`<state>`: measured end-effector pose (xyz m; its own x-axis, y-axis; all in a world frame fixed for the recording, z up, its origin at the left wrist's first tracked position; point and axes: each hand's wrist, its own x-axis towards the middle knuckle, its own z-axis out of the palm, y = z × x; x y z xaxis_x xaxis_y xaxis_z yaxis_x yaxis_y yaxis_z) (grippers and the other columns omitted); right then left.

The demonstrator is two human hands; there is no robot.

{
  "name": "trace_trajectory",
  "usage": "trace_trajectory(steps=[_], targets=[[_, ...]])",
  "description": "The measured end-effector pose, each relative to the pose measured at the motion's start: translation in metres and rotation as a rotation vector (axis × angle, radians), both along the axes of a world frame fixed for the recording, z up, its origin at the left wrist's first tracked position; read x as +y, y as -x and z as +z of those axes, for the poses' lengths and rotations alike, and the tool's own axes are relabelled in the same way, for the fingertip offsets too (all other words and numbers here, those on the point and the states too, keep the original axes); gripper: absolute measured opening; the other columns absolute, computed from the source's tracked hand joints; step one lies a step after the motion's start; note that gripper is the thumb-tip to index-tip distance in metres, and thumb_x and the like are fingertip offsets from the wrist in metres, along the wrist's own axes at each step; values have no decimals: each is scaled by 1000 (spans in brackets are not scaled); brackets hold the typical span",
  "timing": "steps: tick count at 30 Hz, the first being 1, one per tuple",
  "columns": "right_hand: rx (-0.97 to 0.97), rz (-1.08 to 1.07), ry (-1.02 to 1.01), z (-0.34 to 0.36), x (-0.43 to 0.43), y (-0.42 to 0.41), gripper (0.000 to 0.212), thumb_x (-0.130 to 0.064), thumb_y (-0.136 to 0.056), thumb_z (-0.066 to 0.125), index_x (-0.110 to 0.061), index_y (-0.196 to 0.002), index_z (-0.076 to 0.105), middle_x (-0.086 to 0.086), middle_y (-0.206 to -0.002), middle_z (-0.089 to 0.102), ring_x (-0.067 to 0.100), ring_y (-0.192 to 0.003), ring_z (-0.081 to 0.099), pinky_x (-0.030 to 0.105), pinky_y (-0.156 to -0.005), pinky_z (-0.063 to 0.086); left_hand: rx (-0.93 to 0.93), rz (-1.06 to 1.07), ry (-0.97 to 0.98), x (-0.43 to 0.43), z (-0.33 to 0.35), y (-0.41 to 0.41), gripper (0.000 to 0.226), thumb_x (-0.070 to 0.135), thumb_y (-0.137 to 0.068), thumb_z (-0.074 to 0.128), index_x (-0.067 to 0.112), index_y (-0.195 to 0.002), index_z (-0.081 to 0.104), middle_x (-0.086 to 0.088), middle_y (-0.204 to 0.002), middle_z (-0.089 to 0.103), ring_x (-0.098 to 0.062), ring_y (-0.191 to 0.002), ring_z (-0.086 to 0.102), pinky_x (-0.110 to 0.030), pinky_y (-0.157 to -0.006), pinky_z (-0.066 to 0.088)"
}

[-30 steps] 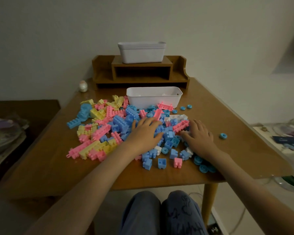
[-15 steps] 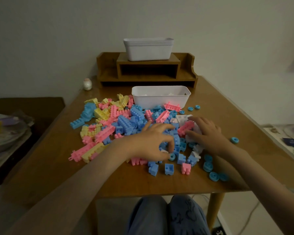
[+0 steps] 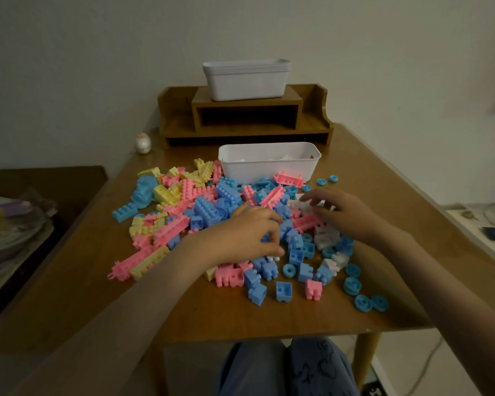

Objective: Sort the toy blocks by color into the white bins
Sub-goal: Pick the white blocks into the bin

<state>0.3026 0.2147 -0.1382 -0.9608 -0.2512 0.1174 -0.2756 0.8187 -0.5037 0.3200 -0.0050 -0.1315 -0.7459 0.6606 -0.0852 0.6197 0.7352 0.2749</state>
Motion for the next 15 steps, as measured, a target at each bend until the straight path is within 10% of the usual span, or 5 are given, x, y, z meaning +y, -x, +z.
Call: trace_trajectory(steps=[8,15], targets=[[-149,-16,-251,-1,4,45,44,-37,-92,50,-35,-135,44,-1,-140,38,23,-125,40,44,-106,34,-99,150,-437,-5,11,16,16,36,-94,52,22,-87,56,-1,-116,61,-14,-108,56,-35,-93,45],[-211,84,-223,10,-4,63,27,-32,-91,53,-30,-118,55,-6,-115,55,11,-96,52,25,-82,40,97,247,-363,-10,29,60,25,36,-94,52,13,-87,57,-2,-74,61,-14,-64,57,-33,-60,44]])
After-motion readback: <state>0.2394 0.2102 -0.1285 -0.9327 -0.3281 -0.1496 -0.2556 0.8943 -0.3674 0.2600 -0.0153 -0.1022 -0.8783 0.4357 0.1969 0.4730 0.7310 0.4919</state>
